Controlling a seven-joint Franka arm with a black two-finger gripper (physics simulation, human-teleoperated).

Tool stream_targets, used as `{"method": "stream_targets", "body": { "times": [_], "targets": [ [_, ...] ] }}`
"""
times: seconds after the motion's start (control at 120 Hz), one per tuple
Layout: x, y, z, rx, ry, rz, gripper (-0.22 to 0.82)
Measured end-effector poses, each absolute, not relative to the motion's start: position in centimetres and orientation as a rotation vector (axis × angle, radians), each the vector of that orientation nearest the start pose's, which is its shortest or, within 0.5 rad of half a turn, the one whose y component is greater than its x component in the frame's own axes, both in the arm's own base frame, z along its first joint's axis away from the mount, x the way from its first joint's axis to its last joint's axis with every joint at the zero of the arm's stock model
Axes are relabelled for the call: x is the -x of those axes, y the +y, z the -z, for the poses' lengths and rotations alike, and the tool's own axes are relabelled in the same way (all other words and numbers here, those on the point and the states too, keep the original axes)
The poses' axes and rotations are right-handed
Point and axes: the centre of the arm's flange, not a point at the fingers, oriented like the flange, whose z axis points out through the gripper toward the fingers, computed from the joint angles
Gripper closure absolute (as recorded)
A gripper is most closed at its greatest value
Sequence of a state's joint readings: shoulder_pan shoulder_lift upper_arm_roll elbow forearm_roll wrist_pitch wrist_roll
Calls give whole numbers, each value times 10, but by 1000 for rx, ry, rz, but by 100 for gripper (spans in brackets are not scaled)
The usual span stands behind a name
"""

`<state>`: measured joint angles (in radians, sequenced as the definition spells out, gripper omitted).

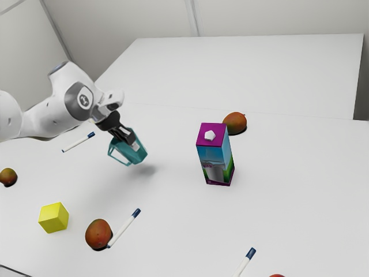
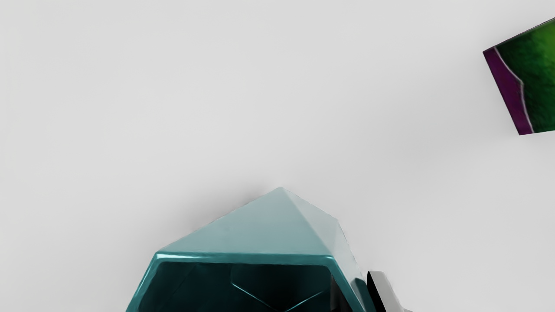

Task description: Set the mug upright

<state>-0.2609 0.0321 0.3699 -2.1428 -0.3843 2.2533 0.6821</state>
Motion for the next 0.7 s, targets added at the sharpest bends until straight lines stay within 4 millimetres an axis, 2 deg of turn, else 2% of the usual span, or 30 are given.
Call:
{"method": "stream_targets", "body": {
  "times": [0.175,0.283,0.442,0.7],
  "targets": [
    [-522,32,-391,3147,631,200,77],
    [-512,30,-385,3084,604,161,77],
    [-507,29,-374,3019,543,132,77],
    [-514,17,-346,2992,433,127,78]
  ]
}}
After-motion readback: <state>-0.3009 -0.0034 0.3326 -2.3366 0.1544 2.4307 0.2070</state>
